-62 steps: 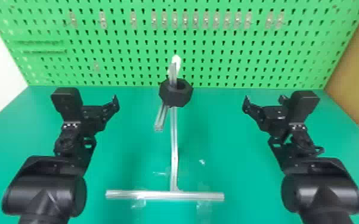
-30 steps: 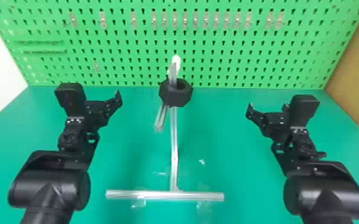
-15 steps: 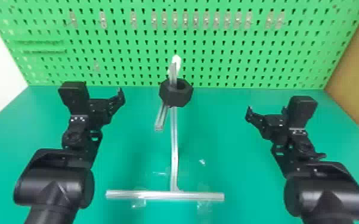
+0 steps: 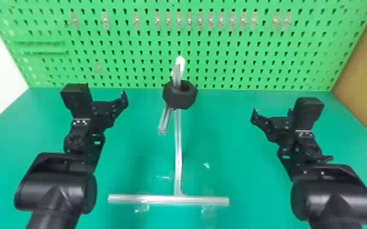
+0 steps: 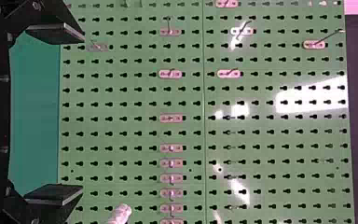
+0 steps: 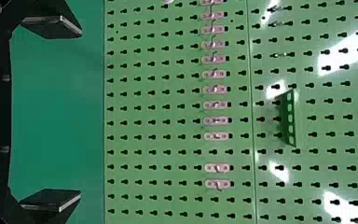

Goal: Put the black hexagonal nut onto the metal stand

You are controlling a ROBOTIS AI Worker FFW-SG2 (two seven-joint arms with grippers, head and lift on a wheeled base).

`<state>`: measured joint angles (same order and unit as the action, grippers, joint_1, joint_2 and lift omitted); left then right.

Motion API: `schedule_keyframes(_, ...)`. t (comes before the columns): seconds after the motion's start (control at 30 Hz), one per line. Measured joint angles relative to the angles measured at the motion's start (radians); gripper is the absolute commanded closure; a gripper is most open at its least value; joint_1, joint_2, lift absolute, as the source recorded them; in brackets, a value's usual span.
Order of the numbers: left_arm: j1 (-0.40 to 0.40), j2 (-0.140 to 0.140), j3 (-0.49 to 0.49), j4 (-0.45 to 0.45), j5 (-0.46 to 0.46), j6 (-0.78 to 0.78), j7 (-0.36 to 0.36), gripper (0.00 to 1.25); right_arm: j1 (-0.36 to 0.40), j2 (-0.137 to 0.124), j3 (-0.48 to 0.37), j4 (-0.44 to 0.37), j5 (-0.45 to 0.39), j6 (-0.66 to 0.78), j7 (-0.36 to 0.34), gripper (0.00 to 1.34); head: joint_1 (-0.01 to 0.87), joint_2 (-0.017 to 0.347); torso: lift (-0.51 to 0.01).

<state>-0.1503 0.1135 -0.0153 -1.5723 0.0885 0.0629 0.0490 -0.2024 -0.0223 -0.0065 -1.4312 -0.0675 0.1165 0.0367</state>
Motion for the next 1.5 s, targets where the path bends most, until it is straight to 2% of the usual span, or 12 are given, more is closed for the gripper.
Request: schedule_keyframes(1.5, 0.017, -0.006, -0.001, 0.000, 0.013, 0.000, 0.000, 0.15, -0.016, -0.007, 0.007, -0.031, 0.006, -0.001, 0.000, 0.09, 0.693, 0.081, -0.001)
